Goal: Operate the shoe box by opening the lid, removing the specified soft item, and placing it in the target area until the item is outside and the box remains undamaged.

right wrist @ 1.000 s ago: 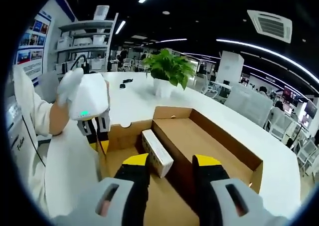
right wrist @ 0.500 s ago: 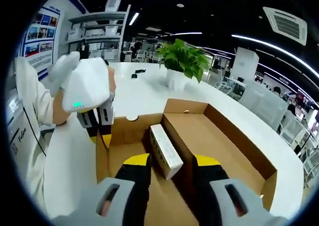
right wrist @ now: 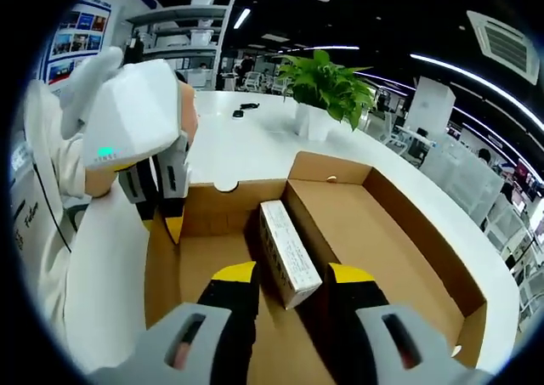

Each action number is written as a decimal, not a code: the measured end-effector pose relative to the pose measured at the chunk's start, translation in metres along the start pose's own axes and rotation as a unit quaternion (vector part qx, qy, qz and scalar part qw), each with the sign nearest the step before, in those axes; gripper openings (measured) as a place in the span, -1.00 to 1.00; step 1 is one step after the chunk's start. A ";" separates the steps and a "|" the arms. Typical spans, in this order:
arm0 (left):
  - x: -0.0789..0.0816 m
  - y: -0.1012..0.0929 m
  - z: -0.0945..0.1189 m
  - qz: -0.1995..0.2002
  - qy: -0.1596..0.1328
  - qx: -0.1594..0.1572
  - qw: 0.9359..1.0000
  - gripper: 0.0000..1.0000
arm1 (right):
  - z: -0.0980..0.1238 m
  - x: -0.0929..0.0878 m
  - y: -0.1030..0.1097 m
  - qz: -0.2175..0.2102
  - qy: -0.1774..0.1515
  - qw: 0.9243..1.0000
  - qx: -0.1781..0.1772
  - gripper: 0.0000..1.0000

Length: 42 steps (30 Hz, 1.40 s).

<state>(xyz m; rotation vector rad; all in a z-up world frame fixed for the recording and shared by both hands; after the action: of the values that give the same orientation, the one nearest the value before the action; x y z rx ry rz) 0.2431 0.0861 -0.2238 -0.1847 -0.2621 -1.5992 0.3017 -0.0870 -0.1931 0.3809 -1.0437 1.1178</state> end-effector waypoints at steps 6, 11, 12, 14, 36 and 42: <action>0.000 0.000 0.000 0.000 0.000 0.000 1.000 -0.97 | -0.011 0.002 0.001 0.016 0.016 1.000 0.008 -0.41; 0.000 0.000 0.000 0.000 -0.001 0.000 1.000 -0.97 | -0.014 0.013 0.006 0.027 0.016 0.999 0.016 -0.45; 0.000 0.000 0.000 0.000 -0.001 0.000 1.000 -0.97 | -0.015 0.013 0.005 0.033 0.022 0.999 0.016 -0.45; 0.000 0.000 0.000 0.000 -0.001 0.000 1.000 -0.97 | -0.019 0.012 0.002 0.039 0.032 0.999 0.013 -0.45; 0.000 0.001 -0.001 -0.002 -0.004 -0.001 1.000 -0.97 | -0.040 -0.010 -0.004 0.078 0.093 0.992 0.019 -0.57; -0.001 0.002 -0.002 -0.009 -0.002 -0.004 1.000 -0.96 | -0.039 -0.010 -0.003 0.093 0.098 0.991 0.023 -0.59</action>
<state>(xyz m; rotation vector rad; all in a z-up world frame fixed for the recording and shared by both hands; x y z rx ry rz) 0.2451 0.0866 -0.2256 -0.1925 -0.2608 -1.6172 0.3228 -0.0660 -0.2204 0.2078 -0.8929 1.3204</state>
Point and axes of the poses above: the point that each gripper's makers call its tool centre point, and the gripper's own axes: z roughly backward along the fingers, y roughly to its left, x roughly out of its top, the point moved 10 cm from there along z, roughly backward along the fingers, and after that the axes turned 4 degrees about -y, right-handed, at the moved point
